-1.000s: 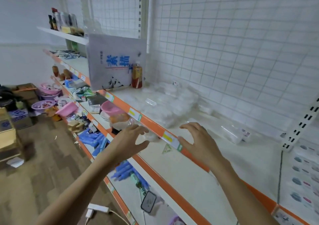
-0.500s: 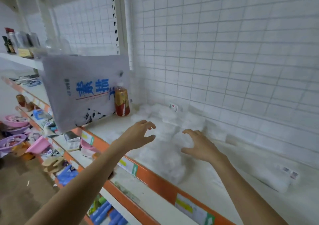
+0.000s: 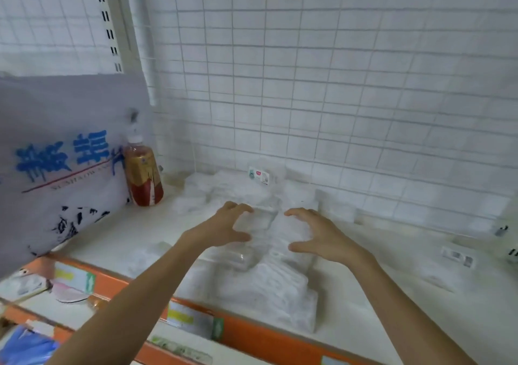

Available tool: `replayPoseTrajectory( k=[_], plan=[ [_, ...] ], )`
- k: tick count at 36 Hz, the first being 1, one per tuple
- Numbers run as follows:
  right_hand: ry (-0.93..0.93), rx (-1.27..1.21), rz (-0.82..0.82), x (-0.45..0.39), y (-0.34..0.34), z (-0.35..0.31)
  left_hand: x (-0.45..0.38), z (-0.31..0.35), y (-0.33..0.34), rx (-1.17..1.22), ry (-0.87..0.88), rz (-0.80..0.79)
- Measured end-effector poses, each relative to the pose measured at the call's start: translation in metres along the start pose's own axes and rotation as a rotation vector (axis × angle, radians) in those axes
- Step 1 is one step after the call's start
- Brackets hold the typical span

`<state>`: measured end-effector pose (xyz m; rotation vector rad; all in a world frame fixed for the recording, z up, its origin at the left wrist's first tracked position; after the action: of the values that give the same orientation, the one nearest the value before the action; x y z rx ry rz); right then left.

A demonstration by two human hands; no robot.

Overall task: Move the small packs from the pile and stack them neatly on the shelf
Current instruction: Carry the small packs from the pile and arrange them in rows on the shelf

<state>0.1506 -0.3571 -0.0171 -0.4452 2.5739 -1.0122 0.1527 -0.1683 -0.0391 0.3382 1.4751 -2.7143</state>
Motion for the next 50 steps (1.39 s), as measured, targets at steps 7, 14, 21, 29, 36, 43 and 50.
replayPoseTrajectory(
  k=[7, 14, 21, 29, 36, 43, 50],
  plan=[
    [0.123, -0.018, 0.13, 0.01, -0.002, 0.002, -0.007, -0.006, -0.002, 0.027, 0.2, 0.001],
    [0.198, -0.142, 0.391, 0.028, -0.014, -0.01, 0.003, 0.003, -0.018, 0.124, 0.352, 0.075],
    [0.237, -0.059, 0.652, 0.04, -0.03, -0.025, -0.001, 0.006, -0.03, 0.25, 0.279, 0.076],
    [0.38, -0.165, 0.671, 0.039, -0.024, -0.016, -0.012, 0.008, -0.019, 0.448, 0.094, -0.033],
    [0.506, -0.224, 0.55, 0.041, -0.015, 0.003, -0.008, 0.002, -0.013, 0.536, 0.072, -0.095],
    [0.495, -0.169, 0.403, 0.042, -0.006, 0.005, -0.002, -0.007, 0.001, 0.324, 0.127, -0.231],
    [0.422, -0.026, 0.444, 0.041, -0.004, 0.0, -0.006, -0.003, -0.003, 0.178, 0.252, -0.12]
  ],
)
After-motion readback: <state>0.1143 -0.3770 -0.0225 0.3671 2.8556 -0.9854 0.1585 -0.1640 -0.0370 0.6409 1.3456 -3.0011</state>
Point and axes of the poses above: each hand's wrist, its own x-axis away from the middle knuckle, its own y-axis out of the palm, z = x × y, the point moved 9 cm from there along -x, towards the middle knuckle, and after that the axes turned 12 degrees about z, right-handed, at the moved point
